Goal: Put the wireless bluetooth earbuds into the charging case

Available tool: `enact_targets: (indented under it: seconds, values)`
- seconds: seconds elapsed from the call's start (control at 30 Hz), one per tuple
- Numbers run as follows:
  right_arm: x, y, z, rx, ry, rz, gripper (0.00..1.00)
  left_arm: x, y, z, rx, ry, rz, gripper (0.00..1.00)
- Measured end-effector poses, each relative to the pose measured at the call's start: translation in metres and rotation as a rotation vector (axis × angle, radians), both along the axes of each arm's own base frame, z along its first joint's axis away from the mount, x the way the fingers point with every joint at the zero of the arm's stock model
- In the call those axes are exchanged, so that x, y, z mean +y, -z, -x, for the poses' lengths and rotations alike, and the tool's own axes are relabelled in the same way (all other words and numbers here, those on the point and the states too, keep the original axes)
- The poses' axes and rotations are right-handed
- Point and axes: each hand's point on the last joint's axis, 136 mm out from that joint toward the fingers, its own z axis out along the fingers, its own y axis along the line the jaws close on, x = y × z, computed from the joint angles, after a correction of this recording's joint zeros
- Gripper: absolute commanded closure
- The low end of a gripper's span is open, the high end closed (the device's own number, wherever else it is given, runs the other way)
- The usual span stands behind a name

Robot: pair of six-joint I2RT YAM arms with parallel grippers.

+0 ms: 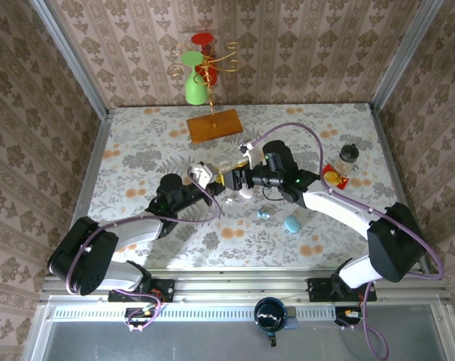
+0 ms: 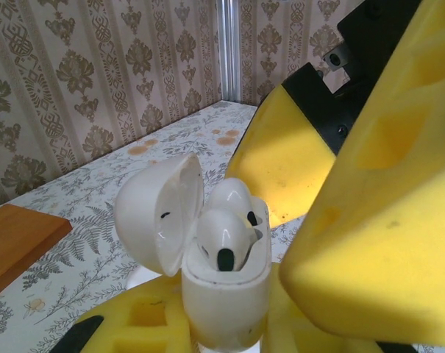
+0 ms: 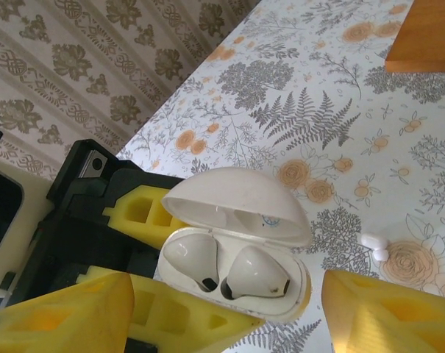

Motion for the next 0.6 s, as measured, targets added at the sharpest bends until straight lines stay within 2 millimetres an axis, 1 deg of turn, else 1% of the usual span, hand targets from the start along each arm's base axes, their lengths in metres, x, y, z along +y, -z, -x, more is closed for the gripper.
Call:
enact_targets:
  seconds: [0.13,0.23,0.33,0.43,0.6]
  values:
    - [-0.010,-0.006,0.009,-0.023,0.007,-0.006,0.25,0.000,0.000,0.001,-0.001,0.007,0.001,0.96]
    - [-0.021,-0.015,0.012,-0.038,0.032,-0.025,0.27,-0.001,-0.001,0.002,-0.006,0.016,0.006,0.96]
    - [-0.031,-0.021,0.005,-0.038,0.078,-0.041,0.28,-0.003,0.001,0.002,-0.014,0.025,-0.003,0.96]
    - [-0.039,-0.019,-0.003,-0.022,0.125,-0.032,0.28,-0.003,0.009,0.002,-0.029,0.027,-0.036,0.96]
    - [-0.037,-0.028,-0.021,0.005,0.176,-0.005,0.29,0.000,0.019,0.002,-0.076,0.025,-0.095,0.96]
